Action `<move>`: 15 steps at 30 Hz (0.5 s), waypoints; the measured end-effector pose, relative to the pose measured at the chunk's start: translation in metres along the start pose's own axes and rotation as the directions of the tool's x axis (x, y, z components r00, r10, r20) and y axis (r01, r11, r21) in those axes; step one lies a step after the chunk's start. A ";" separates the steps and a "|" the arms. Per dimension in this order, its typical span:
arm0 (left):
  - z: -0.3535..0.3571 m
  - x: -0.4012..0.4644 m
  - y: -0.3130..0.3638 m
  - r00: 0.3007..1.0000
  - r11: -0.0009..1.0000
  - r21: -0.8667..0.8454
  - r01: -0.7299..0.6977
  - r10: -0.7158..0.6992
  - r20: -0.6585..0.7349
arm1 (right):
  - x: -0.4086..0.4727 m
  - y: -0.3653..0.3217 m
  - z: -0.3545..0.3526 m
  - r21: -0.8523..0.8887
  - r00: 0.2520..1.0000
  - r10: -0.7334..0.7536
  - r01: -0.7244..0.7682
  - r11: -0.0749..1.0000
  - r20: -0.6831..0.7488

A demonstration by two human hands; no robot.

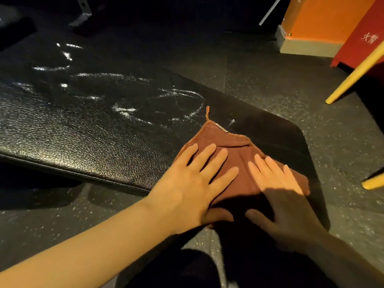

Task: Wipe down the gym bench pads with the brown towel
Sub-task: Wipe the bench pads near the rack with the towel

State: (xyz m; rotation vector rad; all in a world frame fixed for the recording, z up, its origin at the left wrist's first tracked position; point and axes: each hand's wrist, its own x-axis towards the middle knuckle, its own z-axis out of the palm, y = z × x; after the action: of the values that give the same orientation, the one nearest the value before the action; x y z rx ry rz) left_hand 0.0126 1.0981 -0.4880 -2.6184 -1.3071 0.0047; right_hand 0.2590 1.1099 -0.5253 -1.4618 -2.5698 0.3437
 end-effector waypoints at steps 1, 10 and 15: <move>0.000 -0.004 -0.003 1.000 1.000 0.018 -0.006 0.006 0.007 | 0.001 -0.006 -0.002 -0.041 0.999 -0.014 0.015 0.999 0.031; -0.016 -0.086 -0.061 0.996 0.973 0.218 0.081 -0.071 -0.055 | 0.055 -0.079 0.009 -0.071 0.922 -0.375 0.369 0.927 -0.097; -0.033 -0.144 -0.103 0.967 0.926 0.281 0.253 -0.232 -0.107 | 0.105 -0.151 0.010 -0.162 0.849 -0.490 0.464 0.871 -0.200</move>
State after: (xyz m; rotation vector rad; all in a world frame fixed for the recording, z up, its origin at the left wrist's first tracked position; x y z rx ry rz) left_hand -0.1524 1.0381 -0.4493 -2.1791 -1.4718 0.0602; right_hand 0.0789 1.1243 -0.4900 -0.7736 -2.6630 -0.0403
